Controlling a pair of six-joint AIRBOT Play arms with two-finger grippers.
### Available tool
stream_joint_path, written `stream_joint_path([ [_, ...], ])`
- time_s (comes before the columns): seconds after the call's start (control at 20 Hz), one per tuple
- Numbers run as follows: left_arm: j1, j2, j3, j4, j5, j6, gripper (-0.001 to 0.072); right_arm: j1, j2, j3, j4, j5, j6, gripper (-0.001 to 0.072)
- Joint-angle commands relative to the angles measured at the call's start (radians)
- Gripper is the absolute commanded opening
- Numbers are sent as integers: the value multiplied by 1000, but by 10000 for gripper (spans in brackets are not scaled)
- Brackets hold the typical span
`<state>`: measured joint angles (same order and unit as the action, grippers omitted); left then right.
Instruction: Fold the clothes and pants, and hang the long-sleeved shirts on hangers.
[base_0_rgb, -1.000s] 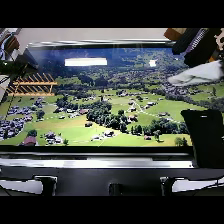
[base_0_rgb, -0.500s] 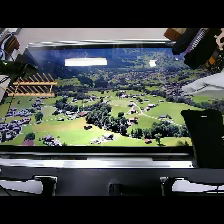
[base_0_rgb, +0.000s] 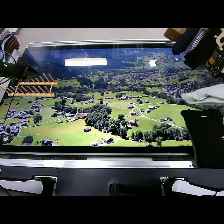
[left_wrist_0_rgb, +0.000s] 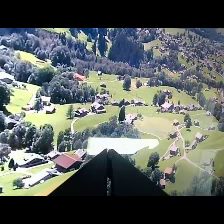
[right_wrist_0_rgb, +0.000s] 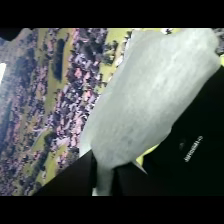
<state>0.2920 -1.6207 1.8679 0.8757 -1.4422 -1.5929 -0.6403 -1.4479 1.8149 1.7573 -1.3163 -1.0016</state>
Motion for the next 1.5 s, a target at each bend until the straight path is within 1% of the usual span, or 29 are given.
stream_joint_path([
  [0.0, -1, 0, 0, -19, -18, -8, 15, 0, 33, 1, -74, -77, -8, 48],
  [0.15, -1, 0, 0, -34, -18, -23, 15, 0, 43, 1, -97, -154, -21, 48],
  [0.3, 0, -1, 0, -34, -18, -21, 15, 0, 48, 1, -105, -236, -62, 48],
  [0.5, -1, -1, 0, -34, -18, -7, 15, 0, 81, 1, -116, -291, -95, 48],
  [0.7, -1, -1, 0, -34, -18, 1, 15, 0, 118, 1, -188, -365, -140, 48],
  [0.8, -1, -1, 0, -34, -17, 19, 15, 0, 131, -3, -257, -397, -178, 48],
  [0.85, -1, -1, 0, -34, -17, 23, 16, -2, 137, -17, -294, -399, -181, 48],
  [0.95, -1, -1, 0, -33, -17, 29, 15, -1, 141, -80, -301, -391, -187, 48],
  [1.1, -1, -1, 0, -34, -17, 42, 15, -1, 141, -247, -309, -356, -192, 48],
  [1.3, -1, -1, 0, -33, -17, 43, 15, -1, 141, -449, -395, -343, -207, 48],
  [1.45, -1, -1, 0, -33, -17, 49, 15, -1, 141, -549, -457, -342, -207, 48],
])
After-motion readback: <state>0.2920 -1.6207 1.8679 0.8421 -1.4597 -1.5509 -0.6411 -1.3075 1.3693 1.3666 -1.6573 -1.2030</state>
